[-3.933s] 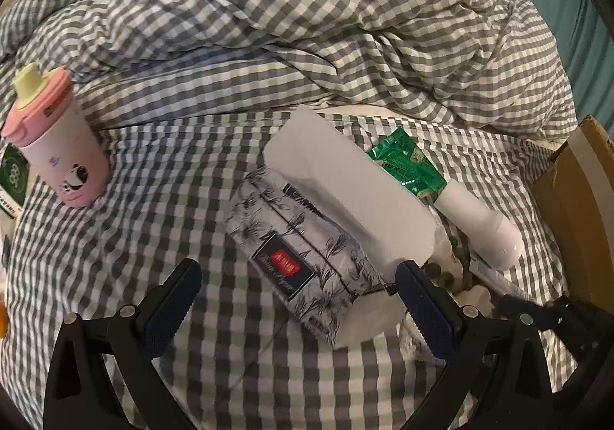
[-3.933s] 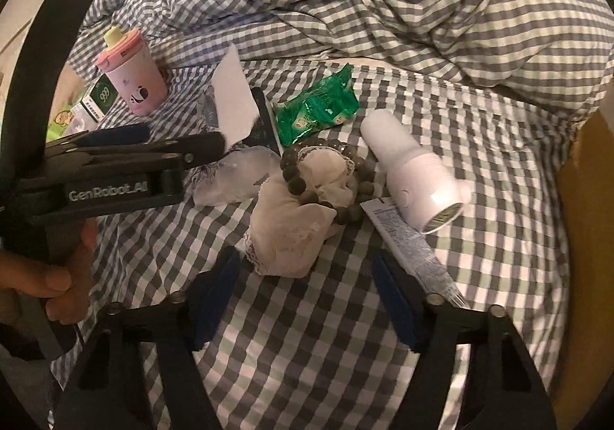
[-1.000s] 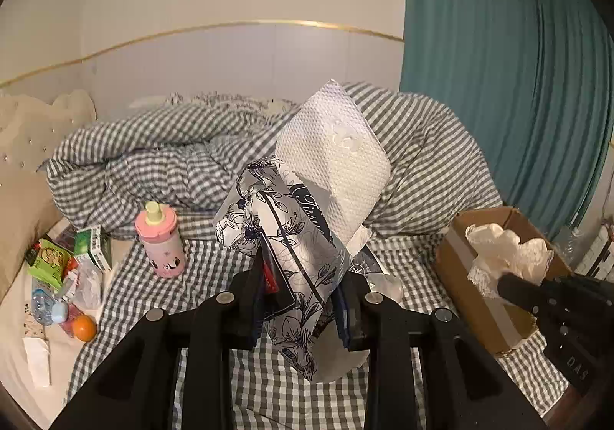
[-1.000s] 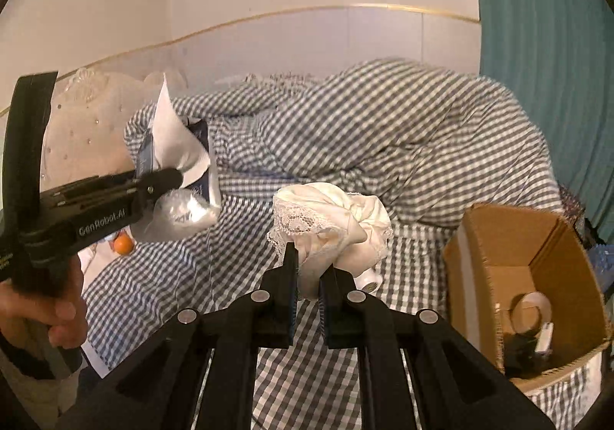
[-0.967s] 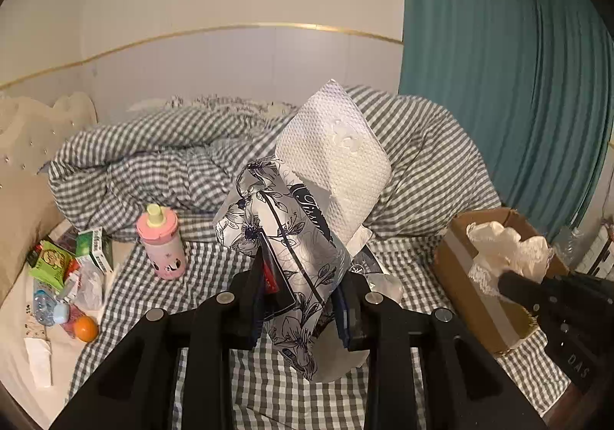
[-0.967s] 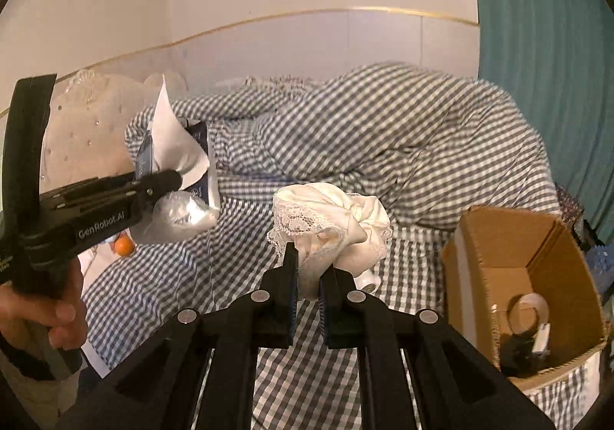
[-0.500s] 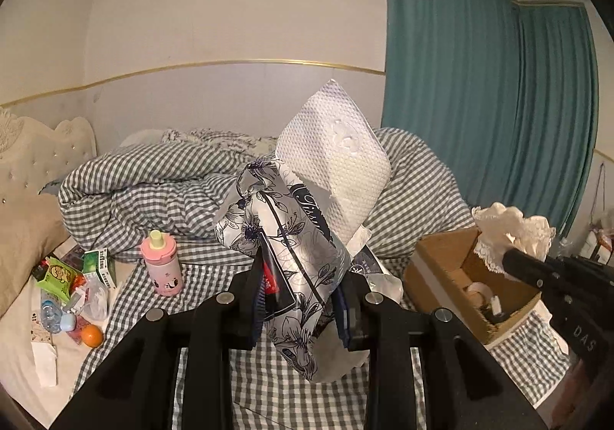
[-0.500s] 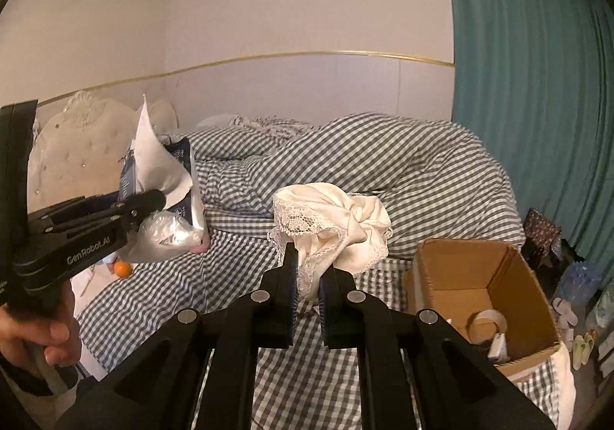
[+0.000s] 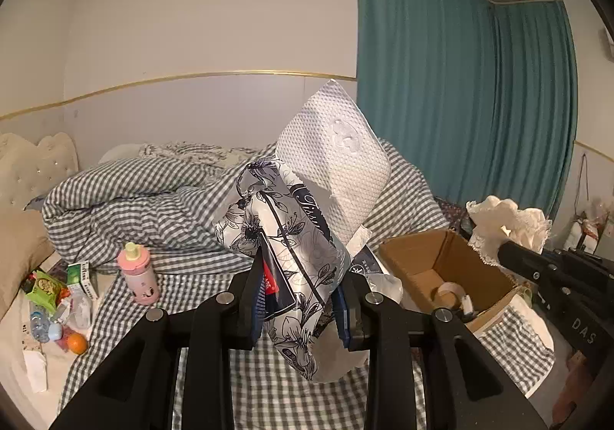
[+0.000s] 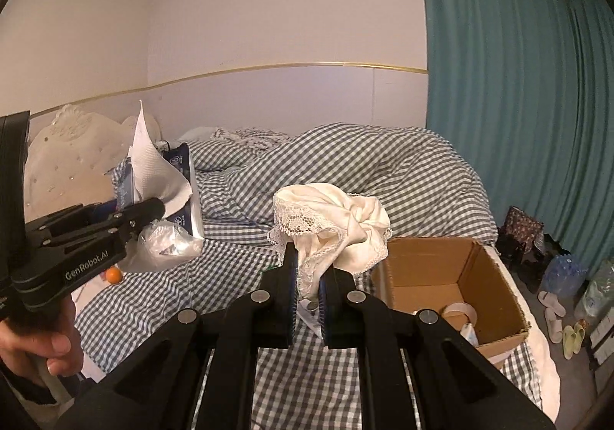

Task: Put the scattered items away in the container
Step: 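Carry the floral tissue pack and lace cloth with both tools over the box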

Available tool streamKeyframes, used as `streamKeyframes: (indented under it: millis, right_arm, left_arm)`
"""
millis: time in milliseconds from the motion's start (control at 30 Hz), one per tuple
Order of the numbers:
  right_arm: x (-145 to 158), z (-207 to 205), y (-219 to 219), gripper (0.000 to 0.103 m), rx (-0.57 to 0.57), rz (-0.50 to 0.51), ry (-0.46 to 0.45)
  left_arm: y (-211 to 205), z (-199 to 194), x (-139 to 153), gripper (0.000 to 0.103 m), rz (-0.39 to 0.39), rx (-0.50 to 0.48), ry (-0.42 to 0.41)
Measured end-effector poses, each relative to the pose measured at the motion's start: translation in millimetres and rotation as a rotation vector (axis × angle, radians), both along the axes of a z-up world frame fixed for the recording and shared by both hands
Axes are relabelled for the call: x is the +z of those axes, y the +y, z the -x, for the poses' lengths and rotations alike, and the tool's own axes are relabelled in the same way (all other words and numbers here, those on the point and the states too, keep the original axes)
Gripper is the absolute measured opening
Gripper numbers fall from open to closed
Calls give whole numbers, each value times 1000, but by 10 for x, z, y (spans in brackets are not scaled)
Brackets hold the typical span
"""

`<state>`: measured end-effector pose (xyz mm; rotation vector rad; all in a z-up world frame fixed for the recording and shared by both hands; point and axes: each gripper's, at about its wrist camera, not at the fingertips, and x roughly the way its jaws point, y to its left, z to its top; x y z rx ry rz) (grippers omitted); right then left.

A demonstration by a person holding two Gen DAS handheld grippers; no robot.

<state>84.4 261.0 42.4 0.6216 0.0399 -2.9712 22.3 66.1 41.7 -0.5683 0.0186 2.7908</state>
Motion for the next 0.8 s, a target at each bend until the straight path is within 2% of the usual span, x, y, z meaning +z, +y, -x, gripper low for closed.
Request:
streamKeyframes:
  millis: [800]
  right_arm:
    - [211,-257,869,9,-163,14,21]
  left_arm:
    - [1126,-47,84,30,6,-148,10]
